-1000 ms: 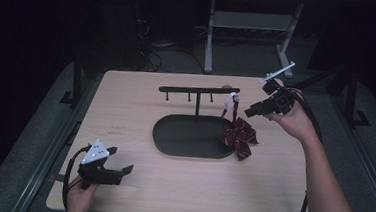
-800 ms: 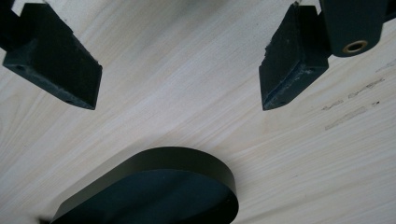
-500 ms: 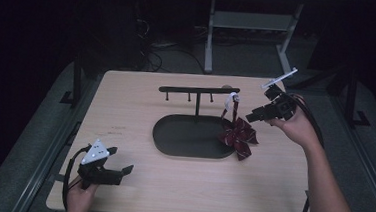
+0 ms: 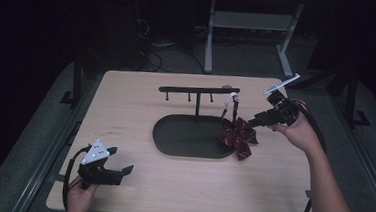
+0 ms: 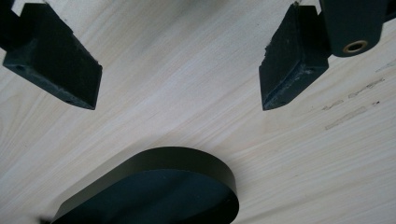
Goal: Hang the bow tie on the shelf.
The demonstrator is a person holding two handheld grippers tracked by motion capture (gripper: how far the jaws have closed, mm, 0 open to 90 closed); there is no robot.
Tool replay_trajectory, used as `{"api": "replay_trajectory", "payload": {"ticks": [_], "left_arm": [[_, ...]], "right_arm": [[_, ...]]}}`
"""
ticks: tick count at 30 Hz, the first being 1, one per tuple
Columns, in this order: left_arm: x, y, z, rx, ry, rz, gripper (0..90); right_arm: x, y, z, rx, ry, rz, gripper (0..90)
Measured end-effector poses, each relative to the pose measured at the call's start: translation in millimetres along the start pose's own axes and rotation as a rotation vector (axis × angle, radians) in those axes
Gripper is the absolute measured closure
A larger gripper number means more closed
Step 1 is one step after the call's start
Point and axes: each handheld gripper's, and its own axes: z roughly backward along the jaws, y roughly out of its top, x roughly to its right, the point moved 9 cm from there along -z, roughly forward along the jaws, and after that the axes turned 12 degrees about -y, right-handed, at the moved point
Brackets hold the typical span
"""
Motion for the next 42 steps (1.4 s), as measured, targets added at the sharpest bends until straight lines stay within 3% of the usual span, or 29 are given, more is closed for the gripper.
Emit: {"api": "replay_trajectory", "payload": {"ticks": [42], "left_arm": [[0.4, 0.6, 0.7, 0.005, 0.006, -0.003, 13.1]], "right_arm": [[-2.2, -43.8, -11.2, -0.029, 0.027, -0.032, 48.9]]}}
